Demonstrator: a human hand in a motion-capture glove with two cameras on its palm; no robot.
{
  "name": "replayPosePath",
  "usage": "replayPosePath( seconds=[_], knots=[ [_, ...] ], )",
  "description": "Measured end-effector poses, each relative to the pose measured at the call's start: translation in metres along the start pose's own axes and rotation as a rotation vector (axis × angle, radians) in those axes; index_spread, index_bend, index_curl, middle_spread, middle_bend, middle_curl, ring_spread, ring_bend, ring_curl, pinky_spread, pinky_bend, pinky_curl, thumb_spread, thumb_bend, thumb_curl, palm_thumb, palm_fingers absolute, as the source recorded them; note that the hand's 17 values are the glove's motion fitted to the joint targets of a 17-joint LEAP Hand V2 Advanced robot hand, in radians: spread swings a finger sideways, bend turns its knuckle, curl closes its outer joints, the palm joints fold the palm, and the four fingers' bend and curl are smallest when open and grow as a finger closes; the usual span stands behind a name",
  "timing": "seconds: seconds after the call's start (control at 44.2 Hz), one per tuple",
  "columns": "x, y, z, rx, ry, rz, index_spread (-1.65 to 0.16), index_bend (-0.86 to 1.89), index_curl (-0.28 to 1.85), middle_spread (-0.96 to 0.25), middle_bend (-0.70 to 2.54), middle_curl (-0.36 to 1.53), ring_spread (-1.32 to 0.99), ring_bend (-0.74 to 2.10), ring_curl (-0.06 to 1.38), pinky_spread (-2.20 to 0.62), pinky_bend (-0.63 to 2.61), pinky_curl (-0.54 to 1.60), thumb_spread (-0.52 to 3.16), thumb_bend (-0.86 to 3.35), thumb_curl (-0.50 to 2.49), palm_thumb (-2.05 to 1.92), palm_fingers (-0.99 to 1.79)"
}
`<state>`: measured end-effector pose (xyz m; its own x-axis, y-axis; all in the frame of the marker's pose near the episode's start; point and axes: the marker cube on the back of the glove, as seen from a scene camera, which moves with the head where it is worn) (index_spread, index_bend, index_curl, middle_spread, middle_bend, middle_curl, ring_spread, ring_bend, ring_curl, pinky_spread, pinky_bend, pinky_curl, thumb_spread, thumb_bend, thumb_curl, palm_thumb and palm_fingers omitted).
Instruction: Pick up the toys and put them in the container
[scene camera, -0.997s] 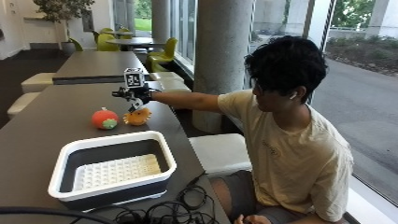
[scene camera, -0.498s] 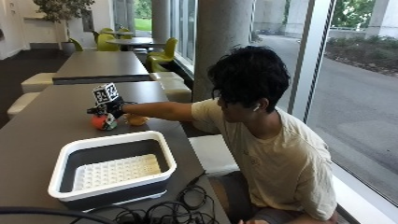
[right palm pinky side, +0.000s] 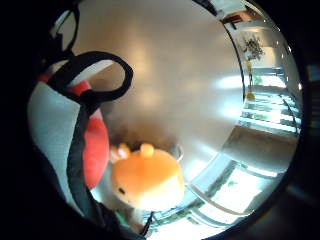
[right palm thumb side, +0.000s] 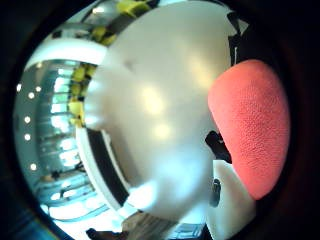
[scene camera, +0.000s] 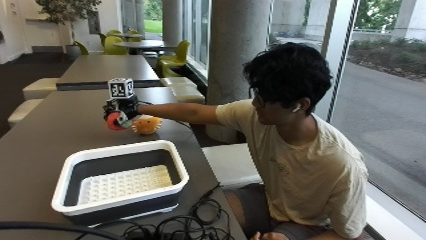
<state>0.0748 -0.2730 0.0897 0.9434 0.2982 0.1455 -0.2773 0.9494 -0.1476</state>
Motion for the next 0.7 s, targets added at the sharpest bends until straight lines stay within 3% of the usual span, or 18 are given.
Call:
replayPosePath(
  seconds=[0.113,0.181,0.249,0.317,0.385,0.476,0.566,0.702],
  knots=[
    [-0.007,0.019,-0.038,0.056,0.024,-0.081,-0.32,0.32,0.18,-0.23,0.37,0.33,-0.37,0.81,0.46,-0.34,1.03,0.37,1.15,0.26,0.53,0.69,0.74],
    [0.027,0.021,-0.054,0.079,0.003,-0.084,-0.32,0.33,0.19,-0.25,0.38,0.35,-0.39,0.80,0.47,-0.36,1.02,0.38,1.10,0.24,0.55,0.70,0.74],
    [0.032,0.027,-0.072,0.124,-0.038,-0.183,-0.33,0.36,0.21,-0.27,0.40,0.37,-0.42,0.81,0.48,-0.37,1.01,0.38,1.05,0.23,0.58,0.70,0.75],
    [-0.004,0.045,-0.094,0.169,-0.067,-0.335,-0.34,0.39,0.24,-0.28,0.42,0.39,-0.44,0.81,0.49,-0.37,1.00,0.38,1.00,0.20,0.61,0.67,0.77],
    [-0.027,0.063,-0.112,0.203,0.001,-0.293,-0.34,0.43,0.25,-0.30,0.44,0.41,-0.47,0.81,0.50,-0.38,0.98,0.38,0.95,0.17,0.63,0.64,0.81],
    [-0.074,0.086,-0.122,0.200,-0.111,-0.269,-0.34,0.47,0.28,-0.31,0.46,0.43,-0.48,0.82,0.51,-0.39,0.97,0.39,0.89,0.14,0.66,0.62,0.84],
    [-0.133,0.106,-0.128,0.185,-0.261,-0.333,-0.34,0.50,0.31,-0.31,0.48,0.46,-0.50,0.83,0.54,-0.39,0.98,0.40,0.84,0.12,0.70,0.61,0.84],
    [-0.190,0.122,-0.132,0.150,-0.221,-0.406,-0.35,0.52,0.35,-0.32,0.48,0.49,-0.51,0.84,0.56,-0.40,1.00,0.42,0.77,0.09,0.74,0.59,0.81]
  ],
)
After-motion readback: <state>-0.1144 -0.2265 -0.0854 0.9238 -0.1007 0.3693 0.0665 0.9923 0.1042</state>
